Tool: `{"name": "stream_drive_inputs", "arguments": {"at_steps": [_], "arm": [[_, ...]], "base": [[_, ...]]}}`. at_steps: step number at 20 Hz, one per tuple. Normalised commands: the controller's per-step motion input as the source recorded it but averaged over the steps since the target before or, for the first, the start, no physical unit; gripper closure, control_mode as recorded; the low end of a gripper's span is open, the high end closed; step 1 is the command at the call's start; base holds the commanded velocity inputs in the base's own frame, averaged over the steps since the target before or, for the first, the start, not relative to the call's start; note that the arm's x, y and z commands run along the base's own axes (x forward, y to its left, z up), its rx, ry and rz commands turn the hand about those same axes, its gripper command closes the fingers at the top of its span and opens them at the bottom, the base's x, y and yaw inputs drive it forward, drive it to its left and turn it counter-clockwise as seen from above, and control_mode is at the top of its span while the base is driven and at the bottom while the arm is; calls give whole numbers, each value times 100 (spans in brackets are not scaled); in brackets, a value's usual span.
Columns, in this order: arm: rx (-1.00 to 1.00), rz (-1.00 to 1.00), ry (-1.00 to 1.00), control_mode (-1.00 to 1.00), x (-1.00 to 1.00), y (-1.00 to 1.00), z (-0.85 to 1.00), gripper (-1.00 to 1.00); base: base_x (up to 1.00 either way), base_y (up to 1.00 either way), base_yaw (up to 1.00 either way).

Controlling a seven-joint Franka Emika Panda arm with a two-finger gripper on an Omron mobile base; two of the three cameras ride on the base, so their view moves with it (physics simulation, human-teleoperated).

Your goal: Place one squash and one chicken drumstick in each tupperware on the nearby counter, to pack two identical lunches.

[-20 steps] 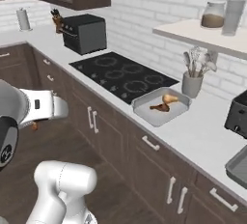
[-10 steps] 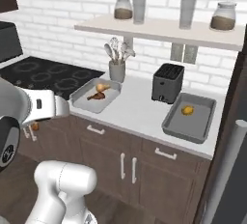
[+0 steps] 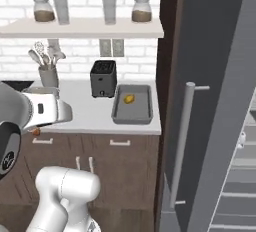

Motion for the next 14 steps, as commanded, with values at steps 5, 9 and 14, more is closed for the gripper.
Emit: {"name": "stream_drive_inputs", "arguments": {"at_steps": [5,9,14], "arm": [[0,0,0,100,0,0,0,100],[0,0,0,100,0,0,0,100],[0,0,0,100,0,0,0,100]], "base": [[59,14,-58],[66,53,-51],[42,62,-42]]}}
